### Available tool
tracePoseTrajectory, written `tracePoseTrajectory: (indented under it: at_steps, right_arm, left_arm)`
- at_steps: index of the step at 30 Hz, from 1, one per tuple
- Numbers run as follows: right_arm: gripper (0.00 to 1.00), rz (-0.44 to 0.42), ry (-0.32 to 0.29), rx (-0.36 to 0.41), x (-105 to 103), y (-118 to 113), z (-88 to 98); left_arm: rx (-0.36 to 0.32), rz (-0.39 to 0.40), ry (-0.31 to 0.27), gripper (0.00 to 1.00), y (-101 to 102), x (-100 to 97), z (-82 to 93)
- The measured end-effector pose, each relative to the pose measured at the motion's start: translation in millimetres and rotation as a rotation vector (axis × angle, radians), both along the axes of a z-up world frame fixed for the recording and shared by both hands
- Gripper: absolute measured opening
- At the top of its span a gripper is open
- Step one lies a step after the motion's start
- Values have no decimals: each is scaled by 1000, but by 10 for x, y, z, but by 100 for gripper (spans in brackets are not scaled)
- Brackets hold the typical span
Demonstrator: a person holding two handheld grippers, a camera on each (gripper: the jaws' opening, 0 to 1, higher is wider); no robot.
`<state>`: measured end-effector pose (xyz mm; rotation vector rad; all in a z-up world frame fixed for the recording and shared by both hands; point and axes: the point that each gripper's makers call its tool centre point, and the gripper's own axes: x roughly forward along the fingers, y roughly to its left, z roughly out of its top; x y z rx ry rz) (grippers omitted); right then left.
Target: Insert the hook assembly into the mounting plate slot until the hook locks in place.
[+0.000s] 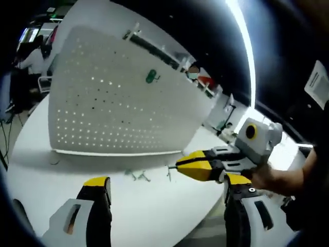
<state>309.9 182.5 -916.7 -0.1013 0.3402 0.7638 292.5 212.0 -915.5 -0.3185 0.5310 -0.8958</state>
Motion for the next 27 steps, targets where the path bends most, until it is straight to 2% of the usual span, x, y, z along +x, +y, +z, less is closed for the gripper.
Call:
tracePoseTrajectory:
  at_steps: [5,11,14,20,25,27]
  right_arm:
    - [0,-53,-68,23,94,-35,135]
    - [0,-133,-151,77,239,-91,331]
    - [0,-190,-221,85,354,-130,465]
    - [0,-324,-401,78,693,-262,819]
    - [0,-460,-502,73,954,-512,1033]
    - [0,-504,-518,77,1047,-613,1080]
  left_arm:
    - [57,-25,-43,100,-46,-39,5]
    - [59,-29,-78,100,-47,-33,90]
    - [76,-26,-117,100,-38,-27,138]
    - [93,-17,-158,100,-60,16,241]
    - [92,-1,-142,100,3,67,221]
    - [96,11,-143,100,45,76,209]
